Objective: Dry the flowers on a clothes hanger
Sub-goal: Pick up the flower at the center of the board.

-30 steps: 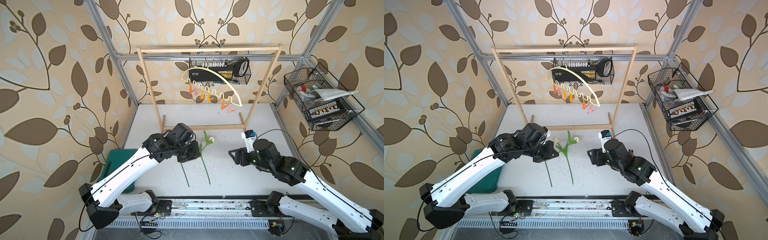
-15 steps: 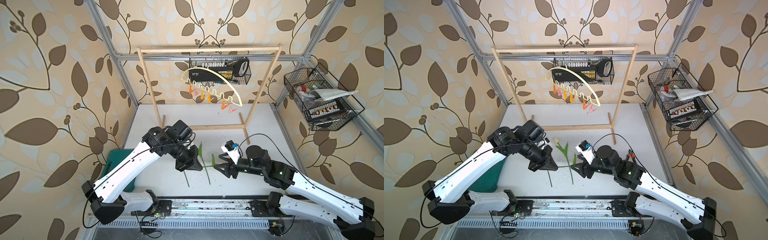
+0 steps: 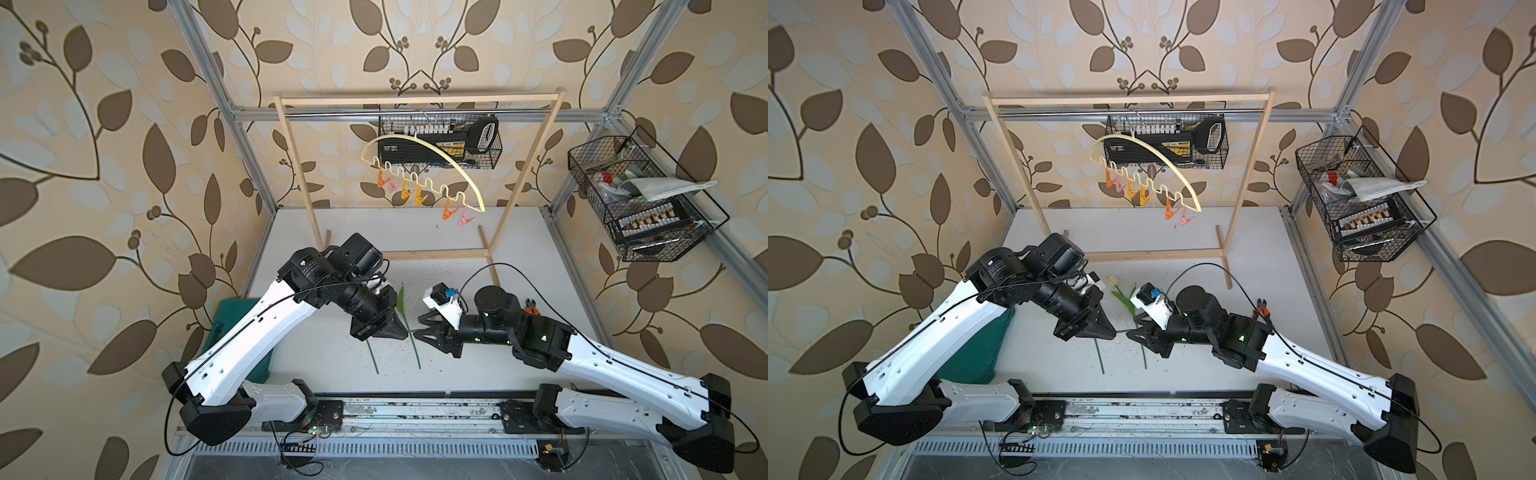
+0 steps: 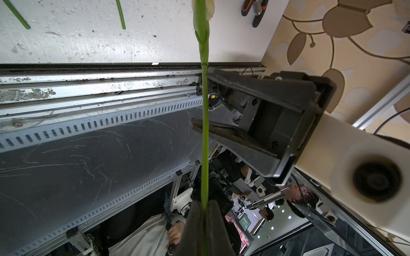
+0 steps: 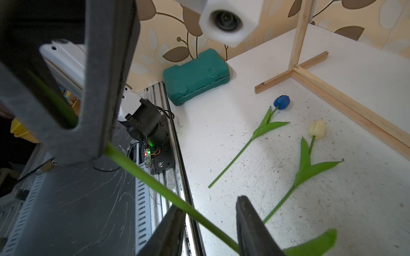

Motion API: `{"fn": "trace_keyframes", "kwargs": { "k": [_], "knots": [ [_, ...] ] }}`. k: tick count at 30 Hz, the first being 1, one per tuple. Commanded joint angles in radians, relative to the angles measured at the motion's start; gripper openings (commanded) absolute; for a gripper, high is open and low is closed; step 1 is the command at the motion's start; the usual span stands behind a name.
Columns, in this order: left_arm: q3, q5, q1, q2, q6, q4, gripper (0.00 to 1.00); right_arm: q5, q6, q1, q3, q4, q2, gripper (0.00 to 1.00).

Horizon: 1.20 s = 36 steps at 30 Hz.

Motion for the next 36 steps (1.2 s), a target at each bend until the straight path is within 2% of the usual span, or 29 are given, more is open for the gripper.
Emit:
{"fn": "trace_keyframes", "kwargs": {
  "k": [1,5,8,11,13,17,20,24,26,28,29,31,33,36],
  "knots": [
    [0.016,0.029,0.010,-0.008,0.010,-0.011,0.00,-0.014,-0.016,0.008,0.033,0.015,0.010,0.39],
    [0.013,0.031,0.010,-0.011,0.011,-0.017,0.00,-0.004,-0.030,0.014,0.034,0.008,0.022,0.41],
    [0.009,0.033,0.011,-0.015,0.013,-0.007,0.00,-0.003,-0.032,0.015,0.038,0.006,0.035,0.47],
    [0.010,0.034,0.014,-0.020,0.013,-0.003,0.00,0.005,-0.033,0.016,0.036,0.012,0.036,0.47],
    [0.012,0.036,0.016,-0.021,0.013,-0.003,0.00,0.007,-0.033,0.015,0.036,0.013,0.037,0.42],
    [0.007,0.042,0.019,-0.024,0.011,0.012,0.00,0.013,-0.032,0.017,0.032,0.021,0.034,0.25],
    [-0.009,0.054,0.020,-0.029,0.007,0.032,0.00,0.016,-0.029,0.019,0.028,0.028,0.027,0.21],
    [-0.016,0.066,0.023,-0.036,0.007,0.065,0.01,0.018,-0.029,0.025,0.033,0.025,0.018,0.10],
    [-0.014,0.065,0.033,-0.048,0.009,0.099,0.39,0.024,-0.029,0.027,0.034,0.023,0.012,0.03],
    [-0.007,0.053,0.068,-0.066,0.015,0.136,0.69,0.041,-0.026,0.026,0.034,0.022,0.003,0.00],
    [0.000,0.062,0.109,-0.074,0.024,0.160,0.78,0.055,-0.023,0.026,0.035,0.021,-0.003,0.00],
    [0.008,0.102,0.205,-0.081,0.035,0.226,0.86,0.105,-0.023,0.027,0.039,0.010,-0.013,0.00],
    [0.011,0.119,0.277,-0.083,0.063,0.341,0.87,0.184,-0.018,0.022,0.049,-0.017,-0.027,0.00],
    [0.043,-0.109,0.289,-0.088,0.202,0.438,0.89,0.269,0.029,-0.035,0.060,-0.064,-0.060,0.00]
  ]
}}
